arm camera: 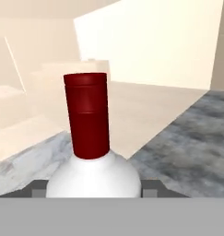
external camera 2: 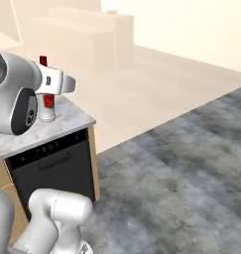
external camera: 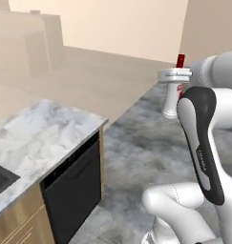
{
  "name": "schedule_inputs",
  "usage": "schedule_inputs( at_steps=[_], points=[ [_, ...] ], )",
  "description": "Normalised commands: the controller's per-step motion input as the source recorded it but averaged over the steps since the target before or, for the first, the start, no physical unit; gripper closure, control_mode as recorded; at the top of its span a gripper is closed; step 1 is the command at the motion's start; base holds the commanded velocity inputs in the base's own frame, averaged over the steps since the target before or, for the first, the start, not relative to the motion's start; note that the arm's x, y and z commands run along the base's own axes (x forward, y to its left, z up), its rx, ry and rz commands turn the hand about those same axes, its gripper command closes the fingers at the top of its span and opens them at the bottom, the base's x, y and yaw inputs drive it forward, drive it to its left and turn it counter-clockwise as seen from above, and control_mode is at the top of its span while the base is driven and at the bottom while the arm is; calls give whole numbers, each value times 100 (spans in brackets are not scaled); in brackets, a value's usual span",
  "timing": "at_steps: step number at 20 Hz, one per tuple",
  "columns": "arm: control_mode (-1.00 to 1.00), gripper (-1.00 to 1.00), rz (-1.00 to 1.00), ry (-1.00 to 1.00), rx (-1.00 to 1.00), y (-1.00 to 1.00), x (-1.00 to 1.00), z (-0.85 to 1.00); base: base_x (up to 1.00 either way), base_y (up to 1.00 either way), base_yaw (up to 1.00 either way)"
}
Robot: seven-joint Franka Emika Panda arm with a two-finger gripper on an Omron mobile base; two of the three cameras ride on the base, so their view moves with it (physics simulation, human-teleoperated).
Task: There is a bowl on the dining counter. Grab a lemon wedge from the fridge and place it in the bowl. Then get the liquor bottle and glass cup from the cabinet and place them next to the bowl.
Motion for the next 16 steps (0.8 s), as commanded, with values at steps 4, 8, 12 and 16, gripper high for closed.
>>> schedule_inputs(
  at_steps=[4, 8, 12, 16],
  points=[
    [100, 100, 0, 0, 0, 0, 0, 0, 0, -67, -75],
    [100, 100, 0, 0, 0, 0, 0, 0, 0, -65, -75],
    [100, 100, 0, 0, 0, 0, 0, 0, 2, -53, -73],
    [100, 100, 0, 0, 0, 0, 0, 0, 51, -16, -60]
  ],
)
